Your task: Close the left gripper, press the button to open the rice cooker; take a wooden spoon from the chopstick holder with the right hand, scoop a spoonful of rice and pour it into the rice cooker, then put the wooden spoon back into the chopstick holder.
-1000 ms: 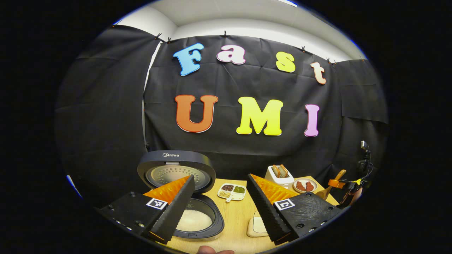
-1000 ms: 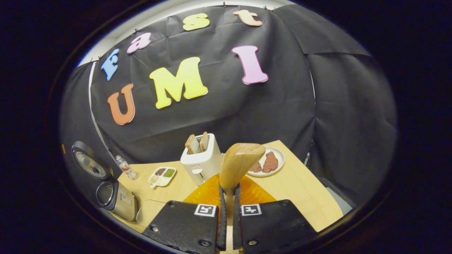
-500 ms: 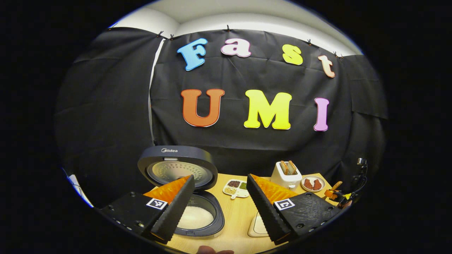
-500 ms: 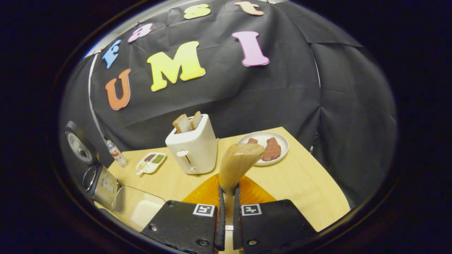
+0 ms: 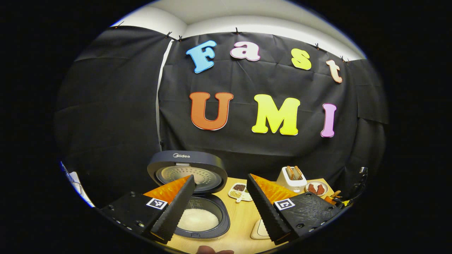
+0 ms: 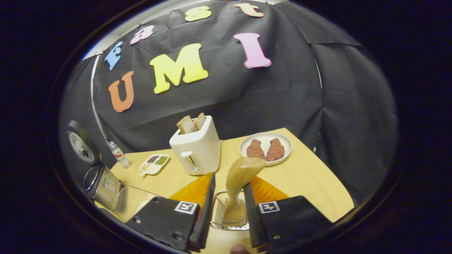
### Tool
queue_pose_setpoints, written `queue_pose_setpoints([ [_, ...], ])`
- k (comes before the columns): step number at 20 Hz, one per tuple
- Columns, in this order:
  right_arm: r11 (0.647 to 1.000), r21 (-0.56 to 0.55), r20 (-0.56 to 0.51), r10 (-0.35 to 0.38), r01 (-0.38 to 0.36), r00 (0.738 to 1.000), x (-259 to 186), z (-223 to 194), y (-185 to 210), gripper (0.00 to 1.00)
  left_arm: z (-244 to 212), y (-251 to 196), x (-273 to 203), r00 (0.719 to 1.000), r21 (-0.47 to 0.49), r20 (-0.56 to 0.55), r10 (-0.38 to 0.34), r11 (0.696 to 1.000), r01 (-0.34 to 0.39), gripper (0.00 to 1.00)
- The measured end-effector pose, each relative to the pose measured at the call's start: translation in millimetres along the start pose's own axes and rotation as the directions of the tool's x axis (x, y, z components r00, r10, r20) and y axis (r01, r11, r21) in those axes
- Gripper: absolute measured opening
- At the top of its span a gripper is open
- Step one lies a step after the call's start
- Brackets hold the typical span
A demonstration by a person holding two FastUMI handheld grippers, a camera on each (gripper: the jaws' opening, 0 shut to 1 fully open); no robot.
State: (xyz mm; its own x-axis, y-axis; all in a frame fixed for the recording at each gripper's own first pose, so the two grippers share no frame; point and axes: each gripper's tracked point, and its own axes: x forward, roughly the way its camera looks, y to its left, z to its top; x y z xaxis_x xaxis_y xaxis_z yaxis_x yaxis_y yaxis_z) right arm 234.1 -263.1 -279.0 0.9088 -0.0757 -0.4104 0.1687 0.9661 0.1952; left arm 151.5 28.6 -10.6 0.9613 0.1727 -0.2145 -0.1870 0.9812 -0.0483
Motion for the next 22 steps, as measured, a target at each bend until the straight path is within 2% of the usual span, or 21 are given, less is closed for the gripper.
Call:
queue_pose_setpoints([
  [1,1.0,-0.008,0.012,-0.017,0.017,1.0,-4.8,5.8,-2.3,0.62,3.3,2.8,-0.1,1.0,-0.005,0.01,0.0,1.0,0.0,0.94],
  [2,0.999,-0.012,0.026,-0.038,0.038,0.999,-10.3,12.6,-5.9,0.68,7.2,4.2,-0.4,1.0,-0.012,0.02,-0.003,1.0,0.003,0.94],
  [3,0.998,-0.018,0.042,-0.059,0.06,0.997,-17.7,19.5,-10.0,0.68,11.3,6.6,-0.8,1.0,-0.018,0.03,-0.006,1.0,0.007,1.0],
  [4,0.997,-0.025,0.058,-0.078,0.079,0.995,-26.0,27.2,-13.7,0.73,16.0,8.5,-1.2,0.999,-0.019,0.044,-0.009,1.0,0.01,0.94],
  [6,0.994,-0.028,0.086,-0.107,0.11,0.991,-44.9,42.5,-17.8,0.83,21.9,10.7,-0.6,0.998,-0.007,0.061,-0.021,1.0,0.022,0.94],
  [8,0.989,-0.037,0.105,-0.141,0.146,0.984,-63.2,55.6,-20.3,0.88,30.1,17.9,-0.3,0.996,0.007,0.084,-0.02,1.0,0.02,0.95],
  [9,0.986,-0.041,0.125,-0.156,0.162,0.98,-73.2,64.2,-21.6,0.9,33.9,26.9,1.2,0.996,0.014,0.092,0.0,1.0,-0.001,0.94],
  [10,0.985,-0.04,0.144,-0.162,0.169,0.976,-83.3,73.8,-19.1,0.98,37.9,33.4,3.0,0.995,0.013,0.098,0.01,1.0,-0.011,0.95],
  [13,0.981,-0.052,0.203,-0.174,0.188,0.964,-116.3,97.4,-8.0,0.98,52.3,52.9,5.9,0.993,-0.037,0.111,0.046,0.998,-0.042,0.94],
  [16,0.975,-0.083,0.238,-0.18,0.205,0.954,-145.7,111.6,-0.4,1.0,62.8,73.8,14.8,0.989,-0.032,0.117,0.087,0.996,-0.084,0.94],
  [19,0.969,-0.1,0.268,-0.194,0.227,0.944,-170.3,123.0,-1.3,1.0,62.7,82.8,33.5,0.992,-0.022,0.086,0.089,0.996,-0.088,0.94],
  [22,0.972,-0.088,0.282,-0.186,0.218,0.941,-194.9,123.7,7.4,1.0,56.3,84.6,56.5,0.995,-0.013,0.063,0.071,0.997,-0.071,0.95],
])
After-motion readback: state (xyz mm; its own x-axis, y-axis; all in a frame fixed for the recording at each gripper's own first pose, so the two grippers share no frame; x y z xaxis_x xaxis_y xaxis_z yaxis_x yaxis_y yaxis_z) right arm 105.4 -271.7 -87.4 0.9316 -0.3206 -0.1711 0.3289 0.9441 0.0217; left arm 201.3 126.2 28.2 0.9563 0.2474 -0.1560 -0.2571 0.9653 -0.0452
